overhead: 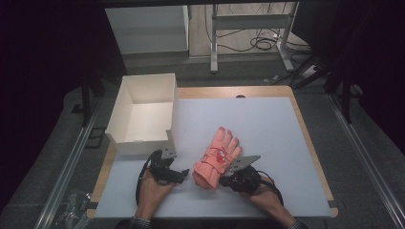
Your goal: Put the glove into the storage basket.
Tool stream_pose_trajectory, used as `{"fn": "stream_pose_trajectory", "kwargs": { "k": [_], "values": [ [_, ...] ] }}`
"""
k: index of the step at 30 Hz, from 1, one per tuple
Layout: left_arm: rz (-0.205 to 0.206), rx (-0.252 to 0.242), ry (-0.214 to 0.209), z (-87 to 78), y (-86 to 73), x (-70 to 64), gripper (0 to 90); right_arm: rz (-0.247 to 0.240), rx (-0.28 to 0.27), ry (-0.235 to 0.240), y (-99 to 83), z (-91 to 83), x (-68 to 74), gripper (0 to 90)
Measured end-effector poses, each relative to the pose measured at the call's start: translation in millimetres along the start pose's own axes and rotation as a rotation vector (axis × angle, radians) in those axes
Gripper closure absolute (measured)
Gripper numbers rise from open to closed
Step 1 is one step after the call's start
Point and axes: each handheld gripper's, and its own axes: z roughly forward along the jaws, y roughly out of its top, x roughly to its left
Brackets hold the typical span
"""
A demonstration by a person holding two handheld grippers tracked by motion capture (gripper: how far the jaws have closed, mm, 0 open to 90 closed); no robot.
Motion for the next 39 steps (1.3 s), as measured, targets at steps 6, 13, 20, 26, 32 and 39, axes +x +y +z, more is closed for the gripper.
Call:
{"fn": "stream_pose_trajectory", "kwargs": {
  "k": [6, 13, 20, 26, 32, 39],
  "values": [
    [-0.009, -0.004, -0.010, -3.5, -1.4, 2.2, 4.0, 0.001, -0.004, 0.006, 4.3, 5.5, 1.3, 83.3],
    [0.039, 0.027, 0.031, -16.7, -6.3, 4.8, 2.2, 0.006, -0.014, 0.006, 9.6, 13.2, 3.2, 83.3],
    [0.029, 0.024, 0.016, -18.8, -15.1, 6.7, 1.4, 0.004, -0.011, -0.005, 17.0, 20.9, 4.5, 83.3],
    [0.004, 0.015, -0.017, -17.5, -18.9, 9.4, 0.3, -0.006, -0.016, -0.019, 23.3, 28.9, 4.8, 83.2],
    [0.008, 0.017, -0.016, -17.3, -18.9, 9.4, 0.0, -0.023, -0.010, -0.020, 28.5, 33.8, 5.5, 81.7],
    [0.004, 0.013, -0.017, -17.1, -19.2, 9.3, 0.0, -0.019, -0.020, -0.057, 20.7, 18.8, 3.5, 76.5]
  ]
}}
